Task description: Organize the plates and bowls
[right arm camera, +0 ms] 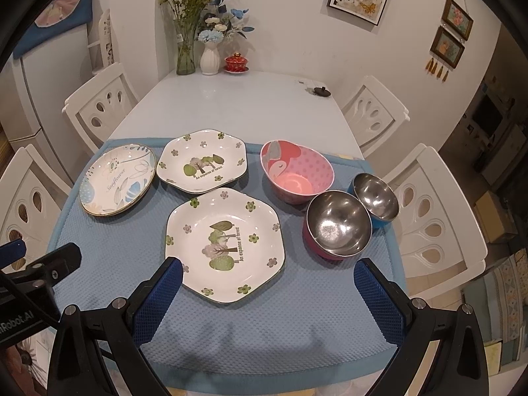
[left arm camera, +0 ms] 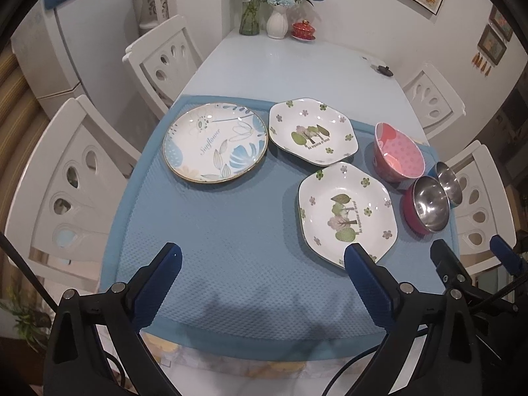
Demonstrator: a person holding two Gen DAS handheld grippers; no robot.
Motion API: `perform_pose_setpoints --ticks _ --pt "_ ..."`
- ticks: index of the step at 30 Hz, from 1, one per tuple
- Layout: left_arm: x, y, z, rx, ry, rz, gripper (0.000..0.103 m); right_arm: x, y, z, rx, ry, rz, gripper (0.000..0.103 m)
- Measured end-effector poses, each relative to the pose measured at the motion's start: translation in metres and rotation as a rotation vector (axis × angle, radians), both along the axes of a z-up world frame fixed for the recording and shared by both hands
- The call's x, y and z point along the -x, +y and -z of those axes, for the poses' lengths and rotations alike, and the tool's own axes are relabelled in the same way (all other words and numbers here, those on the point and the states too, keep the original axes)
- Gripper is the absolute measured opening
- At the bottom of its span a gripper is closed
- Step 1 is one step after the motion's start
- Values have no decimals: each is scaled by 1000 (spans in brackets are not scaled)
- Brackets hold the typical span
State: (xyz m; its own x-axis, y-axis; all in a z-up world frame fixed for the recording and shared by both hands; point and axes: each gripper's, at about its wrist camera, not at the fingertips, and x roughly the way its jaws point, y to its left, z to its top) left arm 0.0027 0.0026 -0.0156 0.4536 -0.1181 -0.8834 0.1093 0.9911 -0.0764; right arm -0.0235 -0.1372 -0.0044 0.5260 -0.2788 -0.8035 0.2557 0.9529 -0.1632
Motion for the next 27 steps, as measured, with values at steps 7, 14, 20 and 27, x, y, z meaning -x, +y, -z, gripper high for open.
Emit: perform_pose_setpoints --ticks 7,14,20,27 --pt "-8 0 27 115 173 17 98 1 -10 1 -9 -3 4 103" --pt "0 -17 41 49 216 19 98 -1 -21 6 -18 4 -12 103" --pt "1 -27 33 62 160 -47 97 1 -49 16 -55 24 -6 103" --pt "-3 -19 32 -45 133 -139 93 -10 -62 26 -130 37 -56 103"
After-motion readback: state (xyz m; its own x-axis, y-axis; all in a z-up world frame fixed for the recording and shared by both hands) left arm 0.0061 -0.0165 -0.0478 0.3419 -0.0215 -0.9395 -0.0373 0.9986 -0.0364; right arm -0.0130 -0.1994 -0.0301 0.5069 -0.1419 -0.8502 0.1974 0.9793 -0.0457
